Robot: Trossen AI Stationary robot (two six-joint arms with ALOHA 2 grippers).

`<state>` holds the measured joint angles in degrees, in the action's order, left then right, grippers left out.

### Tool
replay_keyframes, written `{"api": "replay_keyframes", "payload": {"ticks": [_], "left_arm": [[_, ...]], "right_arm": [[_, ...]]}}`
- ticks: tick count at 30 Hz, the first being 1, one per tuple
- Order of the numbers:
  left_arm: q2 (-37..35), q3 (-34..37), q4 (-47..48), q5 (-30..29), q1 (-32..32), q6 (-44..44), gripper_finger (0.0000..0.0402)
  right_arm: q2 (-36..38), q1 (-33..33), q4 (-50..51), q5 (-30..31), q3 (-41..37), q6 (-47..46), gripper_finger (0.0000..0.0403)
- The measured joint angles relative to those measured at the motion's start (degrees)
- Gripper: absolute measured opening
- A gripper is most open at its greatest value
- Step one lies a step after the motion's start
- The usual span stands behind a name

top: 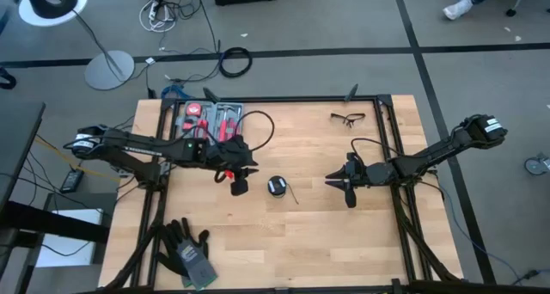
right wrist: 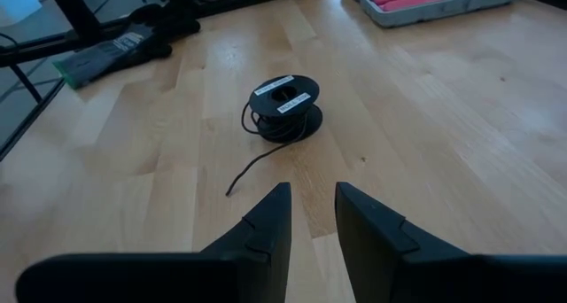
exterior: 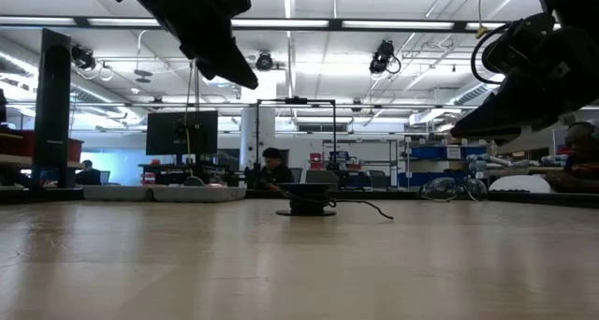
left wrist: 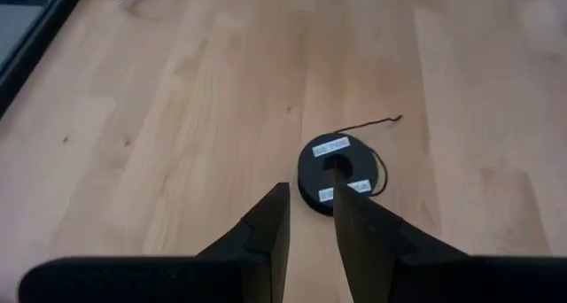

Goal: Coil cords
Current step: Uncoil the black wire from the black spool

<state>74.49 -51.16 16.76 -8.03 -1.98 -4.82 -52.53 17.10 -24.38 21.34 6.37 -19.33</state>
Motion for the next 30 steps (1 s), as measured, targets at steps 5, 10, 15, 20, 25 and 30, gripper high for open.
{"api": "replay_keyframes", "payload": {"ticks": [5, 10, 15, 20, 25, 30], "left_arm": [[3.1, 0.0, -0.4, 0.6, 0.0, 0.2, 0.0093], [7.0, 0.0, -4.9, 0.8, 0.0, -0.1, 0.0093], [10.6, 0.0, -9.6, 0.8, 0.0, -2.6, 0.0093], [12.4, 0.0, -9.1, 3.4, 0.0, -3.0, 0.0104], [12.6, 0.0, -7.9, 4.3, 0.0, -3.3, 0.0149], [12.6, 0.0, -8.6, 3.2, 0.0, -3.1, 0.0210]], "right_arm": [[0.0, 0.0, -0.2, 0.0, 0.0, 0.0, 0.0091], [0.0, 0.0, -0.4, 0.0, 0.0, 0.0, 0.0091], [0.0, 0.0, -1.1, 0.0, 0.0, 0.0, 0.0091], [0.0, 0.0, -1.0, 0.0, 0.0, 0.0, 0.0091], [0.0, 0.0, -1.1, 0.0, 0.0, 0.0, 0.0091], [0.0, 0.0, -1.3, 0.0, 0.0, 0.0, 0.0091]]}}
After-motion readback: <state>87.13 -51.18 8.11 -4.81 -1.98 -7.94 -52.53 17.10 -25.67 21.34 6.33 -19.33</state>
